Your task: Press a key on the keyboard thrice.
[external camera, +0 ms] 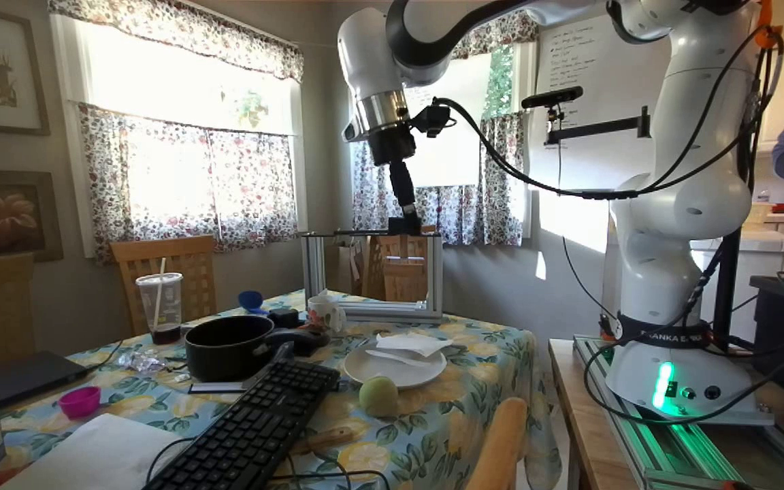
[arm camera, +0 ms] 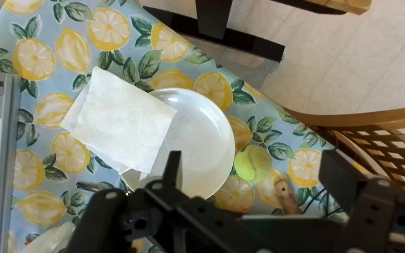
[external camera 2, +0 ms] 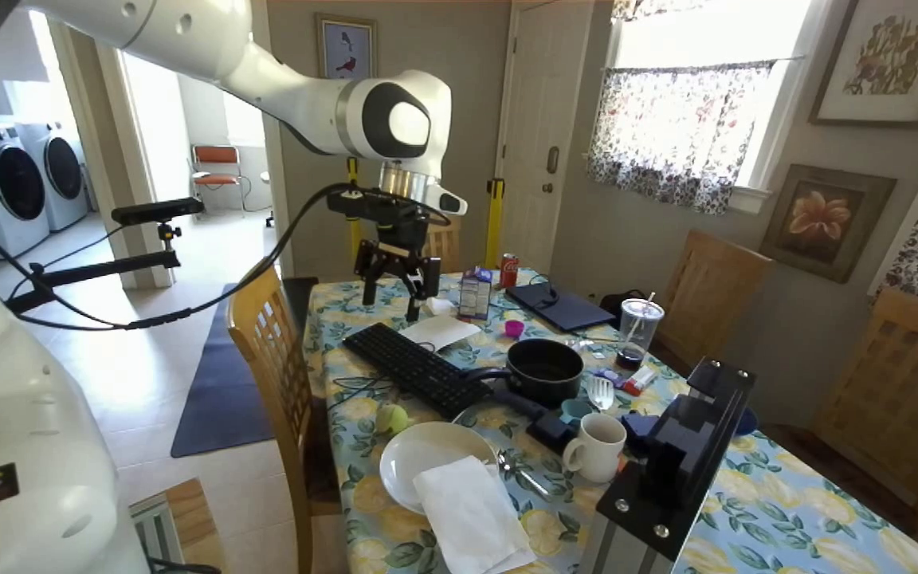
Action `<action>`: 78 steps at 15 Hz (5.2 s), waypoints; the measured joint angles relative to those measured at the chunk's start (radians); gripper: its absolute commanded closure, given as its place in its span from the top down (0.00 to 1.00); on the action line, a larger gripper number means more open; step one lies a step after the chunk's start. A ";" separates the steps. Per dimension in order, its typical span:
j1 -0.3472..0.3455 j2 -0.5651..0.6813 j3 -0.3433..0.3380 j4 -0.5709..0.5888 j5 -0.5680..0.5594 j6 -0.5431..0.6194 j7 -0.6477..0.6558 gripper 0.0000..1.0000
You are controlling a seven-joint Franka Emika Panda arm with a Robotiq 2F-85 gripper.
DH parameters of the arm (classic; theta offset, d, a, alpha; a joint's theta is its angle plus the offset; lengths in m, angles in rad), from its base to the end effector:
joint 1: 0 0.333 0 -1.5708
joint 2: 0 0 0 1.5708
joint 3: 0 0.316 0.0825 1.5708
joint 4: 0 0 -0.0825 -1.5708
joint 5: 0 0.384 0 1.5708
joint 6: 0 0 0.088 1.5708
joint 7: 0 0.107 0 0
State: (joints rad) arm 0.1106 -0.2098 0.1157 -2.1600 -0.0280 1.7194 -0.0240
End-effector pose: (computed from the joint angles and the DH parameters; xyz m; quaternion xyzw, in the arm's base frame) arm 0.4518 0.1035 0.4688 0.9850 0.1250 -0.1127 0.0369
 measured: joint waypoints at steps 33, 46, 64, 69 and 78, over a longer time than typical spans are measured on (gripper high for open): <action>0.383 1.002 0.023 0.805 -0.188 0.405 0.392 0.00; 0.401 1.144 -0.034 0.907 -0.184 0.575 0.473 0.00; 0.457 1.144 -0.084 0.998 -0.170 0.344 0.600 0.00; 0.449 1.150 -0.066 0.998 -0.150 0.344 0.598 0.00; 0.437 1.181 -0.062 1.018 -0.141 0.345 0.592 0.00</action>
State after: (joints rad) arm 0.5471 0.9714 0.0541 -1.1422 -0.1686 2.0643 0.5677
